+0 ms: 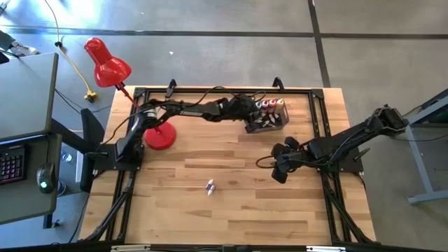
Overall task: Pick & Place food coloring
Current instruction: Put the small pink food coloring bottle into the bin, then put the small purple food coloring bottle into the bin, then return to Home Position
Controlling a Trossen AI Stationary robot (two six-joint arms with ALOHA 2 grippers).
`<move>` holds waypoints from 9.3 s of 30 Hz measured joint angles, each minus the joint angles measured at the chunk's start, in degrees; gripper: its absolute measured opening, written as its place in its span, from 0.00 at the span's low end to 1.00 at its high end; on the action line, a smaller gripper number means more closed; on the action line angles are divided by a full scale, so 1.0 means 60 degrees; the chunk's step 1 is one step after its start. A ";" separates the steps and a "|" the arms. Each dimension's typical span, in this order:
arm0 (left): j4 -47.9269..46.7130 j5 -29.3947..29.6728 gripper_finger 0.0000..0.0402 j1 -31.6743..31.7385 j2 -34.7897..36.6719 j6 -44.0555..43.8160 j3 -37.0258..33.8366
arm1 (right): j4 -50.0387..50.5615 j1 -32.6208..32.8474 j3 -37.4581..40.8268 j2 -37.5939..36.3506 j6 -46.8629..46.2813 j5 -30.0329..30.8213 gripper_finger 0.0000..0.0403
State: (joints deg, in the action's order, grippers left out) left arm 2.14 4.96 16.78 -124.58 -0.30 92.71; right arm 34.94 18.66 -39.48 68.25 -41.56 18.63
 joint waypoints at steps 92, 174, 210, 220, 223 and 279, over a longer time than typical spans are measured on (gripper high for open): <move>-1.2604 0.3601 0.38 -0.1487 0.6085 0.1090 0.4714 | -0.5037 -0.6433 0.0588 0.1373 0.8867 -0.0682 0.22; -0.5853 0.2353 0.11 -0.3173 0.3127 -0.3091 -0.1791 | 0.1561 -0.2769 -0.1258 -0.0919 0.0599 0.0401 0.38; -0.1762 -0.1275 0.21 0.0260 0.3481 0.0693 -0.1038 | 0.3055 -0.1297 0.0506 -0.3643 0.0062 0.2583 0.38; -0.5377 -0.0619 0.14 -0.0529 0.8862 0.0735 -0.3670 | 0.2193 -0.0450 0.0549 -0.4815 0.1246 0.4472 0.38; -0.3780 -0.0318 0.13 -0.1242 1.0539 0.0378 -0.6383 | 0.1683 0.0028 0.1054 -0.5548 0.1716 0.4812 0.38; 0.0096 -0.0060 0.13 -0.2427 2.0678 -0.1748 -1.5260 | -0.6517 0.0993 0.6484 -1.1122 0.8931 -0.0415 0.38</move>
State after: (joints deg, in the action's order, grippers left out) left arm 2.71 4.60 2.22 -0.51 -10.79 1.15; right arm -4.16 24.61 -0.58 1.52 12.02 16.14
